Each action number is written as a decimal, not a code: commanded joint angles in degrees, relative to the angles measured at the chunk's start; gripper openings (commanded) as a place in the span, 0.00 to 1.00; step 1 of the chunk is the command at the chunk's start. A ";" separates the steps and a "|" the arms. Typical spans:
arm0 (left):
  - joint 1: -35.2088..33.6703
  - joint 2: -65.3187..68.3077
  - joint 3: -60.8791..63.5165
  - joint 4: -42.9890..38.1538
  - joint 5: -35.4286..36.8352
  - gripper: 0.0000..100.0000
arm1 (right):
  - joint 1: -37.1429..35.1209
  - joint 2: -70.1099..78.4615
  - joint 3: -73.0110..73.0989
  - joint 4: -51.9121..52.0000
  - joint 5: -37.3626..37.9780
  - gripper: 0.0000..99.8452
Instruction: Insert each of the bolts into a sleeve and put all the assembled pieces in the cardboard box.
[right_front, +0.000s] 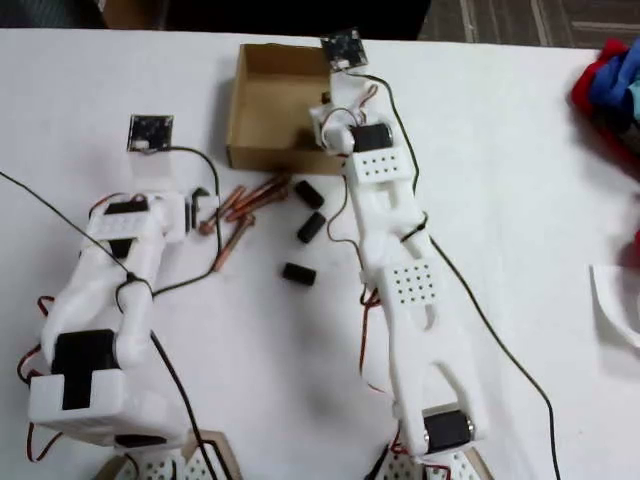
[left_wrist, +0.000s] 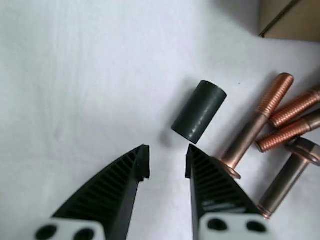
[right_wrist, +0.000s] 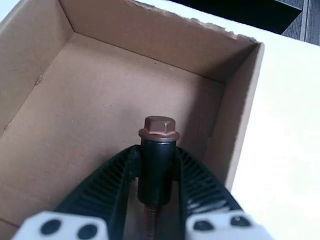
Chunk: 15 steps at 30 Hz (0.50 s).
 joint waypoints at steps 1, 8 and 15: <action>-0.35 -0.44 -2.07 0.26 0.79 0.14 | 1.19 -1.54 -3.78 -1.36 0.26 0.02; -0.35 -0.44 -2.07 0.26 0.79 0.14 | 1.63 -1.45 -3.69 -1.36 0.26 0.02; -0.35 -0.44 -2.07 0.26 0.79 0.14 | 1.27 -1.45 -3.69 -1.27 0.26 0.02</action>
